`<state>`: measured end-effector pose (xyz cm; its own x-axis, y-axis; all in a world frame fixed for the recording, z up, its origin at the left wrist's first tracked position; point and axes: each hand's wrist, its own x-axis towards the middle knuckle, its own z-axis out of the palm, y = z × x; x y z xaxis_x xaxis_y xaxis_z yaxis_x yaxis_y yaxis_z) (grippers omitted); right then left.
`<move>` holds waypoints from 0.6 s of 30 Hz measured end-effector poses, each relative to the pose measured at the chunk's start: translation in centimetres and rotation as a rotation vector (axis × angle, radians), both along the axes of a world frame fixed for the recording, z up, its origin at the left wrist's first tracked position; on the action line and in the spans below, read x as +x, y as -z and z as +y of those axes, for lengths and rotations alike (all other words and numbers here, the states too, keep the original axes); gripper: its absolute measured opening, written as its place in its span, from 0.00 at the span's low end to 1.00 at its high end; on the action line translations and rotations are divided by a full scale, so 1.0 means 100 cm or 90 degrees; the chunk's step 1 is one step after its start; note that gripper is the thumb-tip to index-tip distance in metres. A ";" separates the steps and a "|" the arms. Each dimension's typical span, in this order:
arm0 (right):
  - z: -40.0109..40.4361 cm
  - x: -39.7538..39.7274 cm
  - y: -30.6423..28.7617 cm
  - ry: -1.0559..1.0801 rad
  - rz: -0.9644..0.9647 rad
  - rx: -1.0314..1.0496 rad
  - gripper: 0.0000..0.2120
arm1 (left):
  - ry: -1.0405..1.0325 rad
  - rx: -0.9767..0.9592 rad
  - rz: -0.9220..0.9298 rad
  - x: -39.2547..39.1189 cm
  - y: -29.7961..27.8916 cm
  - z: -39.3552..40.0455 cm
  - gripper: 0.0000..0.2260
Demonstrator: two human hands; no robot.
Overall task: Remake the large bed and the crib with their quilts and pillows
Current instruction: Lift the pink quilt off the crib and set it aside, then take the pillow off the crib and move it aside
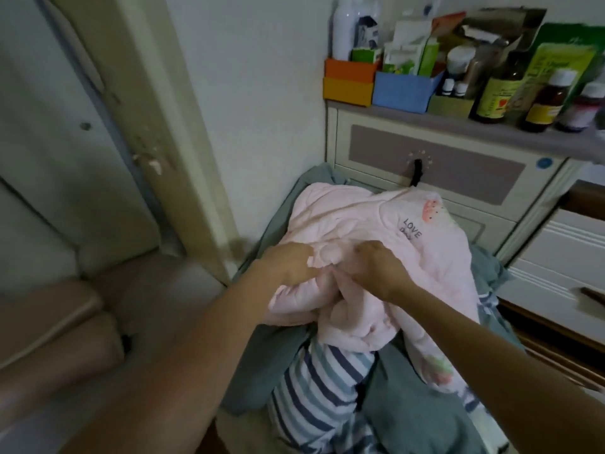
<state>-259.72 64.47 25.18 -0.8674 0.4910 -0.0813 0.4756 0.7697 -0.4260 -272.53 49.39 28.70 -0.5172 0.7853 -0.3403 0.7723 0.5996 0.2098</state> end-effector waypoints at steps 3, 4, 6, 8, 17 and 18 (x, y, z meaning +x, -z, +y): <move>-0.060 -0.005 -0.018 -0.152 -0.057 0.034 0.24 | -0.081 -0.035 0.019 0.018 -0.009 -0.071 0.22; -0.094 -0.005 -0.026 -0.227 -0.075 0.053 0.23 | -0.132 -0.026 0.036 0.031 -0.012 -0.113 0.19; -0.148 -0.004 -0.033 -0.340 -0.100 0.089 0.20 | -0.240 -0.001 0.061 0.056 -0.014 -0.180 0.19; -0.216 0.006 -0.033 -0.422 -0.142 0.099 0.16 | -0.317 -0.030 0.039 0.098 -0.019 -0.262 0.22; -0.560 0.150 -0.024 -0.914 -0.125 0.129 0.14 | -0.826 -0.152 -0.025 0.400 -0.019 -0.622 0.24; -0.599 0.174 -0.024 -0.964 -0.125 0.128 0.13 | -0.888 -0.153 -0.029 0.441 -0.021 -0.651 0.24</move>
<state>-242.35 4.57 27.59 -0.5315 -0.7950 -0.2925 -0.7448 0.6031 -0.2857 -228.42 -15.76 30.79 -0.7938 -0.4325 -0.4276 -0.4799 0.8773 0.0034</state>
